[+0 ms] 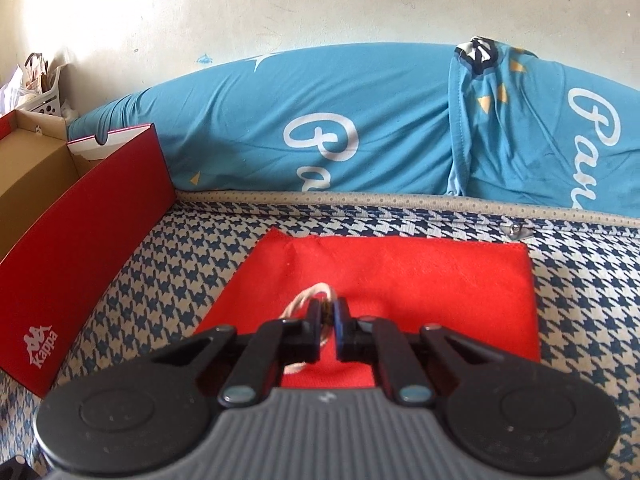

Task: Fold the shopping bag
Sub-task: 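Lift the rope handle off the bag and drop it on the bedspread, then move the open right tool back over the folded red bag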

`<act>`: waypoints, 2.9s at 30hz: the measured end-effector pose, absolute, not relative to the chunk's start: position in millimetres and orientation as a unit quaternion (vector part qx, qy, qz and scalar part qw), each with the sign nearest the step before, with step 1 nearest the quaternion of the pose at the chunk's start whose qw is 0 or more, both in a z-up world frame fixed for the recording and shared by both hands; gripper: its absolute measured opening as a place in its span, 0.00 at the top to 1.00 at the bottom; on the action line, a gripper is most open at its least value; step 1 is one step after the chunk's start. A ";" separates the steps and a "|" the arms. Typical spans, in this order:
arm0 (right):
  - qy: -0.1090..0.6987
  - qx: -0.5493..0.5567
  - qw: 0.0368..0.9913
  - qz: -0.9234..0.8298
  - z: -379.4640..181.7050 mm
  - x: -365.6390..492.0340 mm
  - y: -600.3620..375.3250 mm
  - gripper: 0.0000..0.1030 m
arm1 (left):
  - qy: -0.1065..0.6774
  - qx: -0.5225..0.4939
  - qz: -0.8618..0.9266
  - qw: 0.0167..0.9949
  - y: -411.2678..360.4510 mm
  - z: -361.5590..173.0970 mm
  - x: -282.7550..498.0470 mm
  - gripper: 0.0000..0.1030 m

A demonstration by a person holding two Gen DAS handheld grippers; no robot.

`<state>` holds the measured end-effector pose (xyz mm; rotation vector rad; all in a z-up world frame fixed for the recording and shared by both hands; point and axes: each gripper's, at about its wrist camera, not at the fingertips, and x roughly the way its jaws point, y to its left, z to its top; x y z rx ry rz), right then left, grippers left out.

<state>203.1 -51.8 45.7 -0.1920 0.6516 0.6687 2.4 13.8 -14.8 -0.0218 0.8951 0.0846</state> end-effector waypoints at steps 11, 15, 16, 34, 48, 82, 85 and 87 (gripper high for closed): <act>0.276 -0.077 0.923 0.257 66.6 200.5 -118.7 0.95 | 0.416 0.016 0.030 0.909 5.9 -14.8 4.2 0.00; 0.264 -0.049 0.942 0.200 71.4 207.9 -161.4 0.95 | 0.415 0.018 0.031 0.909 4.5 -15.6 2.7 0.00; 0.263 -0.044 0.947 0.181 73.8 210.6 -172.5 0.95 | 0.415 0.019 0.031 0.909 4.4 -16.2 2.9 0.00; 0.286 -0.023 0.943 0.171 68.3 222.4 -194.1 0.57 | 0.422 0.018 0.019 0.906 -1.4 -20.8 -5.3 0.00; 0.324 -0.126 0.905 0.245 29.6 221.7 -112.7 0.54 | 0.429 0.012 0.009 0.903 -8.6 -22.2 -16.5 0.00; 0.352 -0.114 0.888 0.273 16.7 226.3 -97.9 0.46 | 0.430 -0.008 0.002 0.903 -0.6 -25.8 -6.6 0.00; 0.340 -0.133 0.888 0.279 11.5 221.1 -93.2 0.37 | 0.428 -0.009 0.003 0.904 -1.6 -27.1 -6.8 0.00; 0.334 -0.145 0.887 0.283 9.5 217.9 -89.8 0.31 | 0.428 -0.010 0.006 0.904 -2.3 -27.4 -6.1 0.00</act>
